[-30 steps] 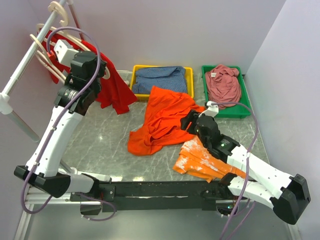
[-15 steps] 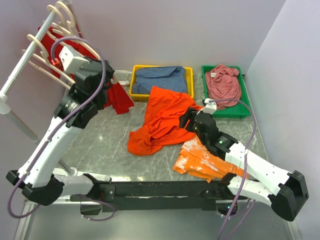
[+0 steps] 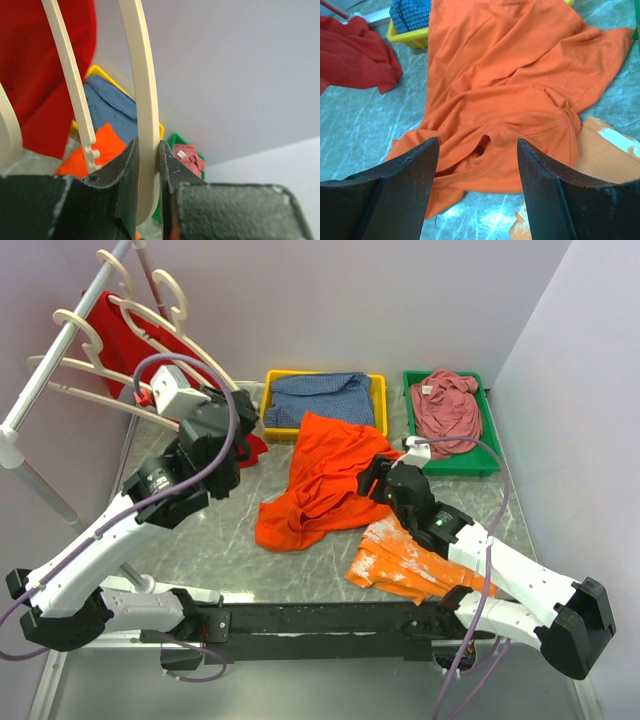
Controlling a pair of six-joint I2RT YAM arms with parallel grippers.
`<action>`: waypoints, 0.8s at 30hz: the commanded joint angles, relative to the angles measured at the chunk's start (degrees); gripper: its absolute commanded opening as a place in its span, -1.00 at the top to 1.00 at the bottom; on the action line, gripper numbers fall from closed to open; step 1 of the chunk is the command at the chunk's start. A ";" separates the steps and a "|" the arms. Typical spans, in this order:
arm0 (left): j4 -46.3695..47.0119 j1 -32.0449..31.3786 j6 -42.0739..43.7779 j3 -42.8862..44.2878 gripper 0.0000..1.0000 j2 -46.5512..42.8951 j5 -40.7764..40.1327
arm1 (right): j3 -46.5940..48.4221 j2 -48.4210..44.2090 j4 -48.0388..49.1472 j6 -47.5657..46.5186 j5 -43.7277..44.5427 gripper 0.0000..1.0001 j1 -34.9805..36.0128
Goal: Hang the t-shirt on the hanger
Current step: Pick up the hanger from the clothesline.
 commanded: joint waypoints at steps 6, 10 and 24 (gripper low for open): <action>0.79 -15.41 0.86 -1.06 0.98 0.83 -17.15 | 3.39 1.46 2.41 -1.16 0.73 -0.43 -0.39; 10.69 -20.78 13.28 -2.82 0.98 2.15 -23.66 | 4.18 1.20 2.06 -1.34 1.34 -0.43 -0.48; 19.70 -25.72 35.85 -1.59 0.98 1.89 8.71 | 4.27 -3.90 -1.71 -0.81 4.16 -0.43 -0.65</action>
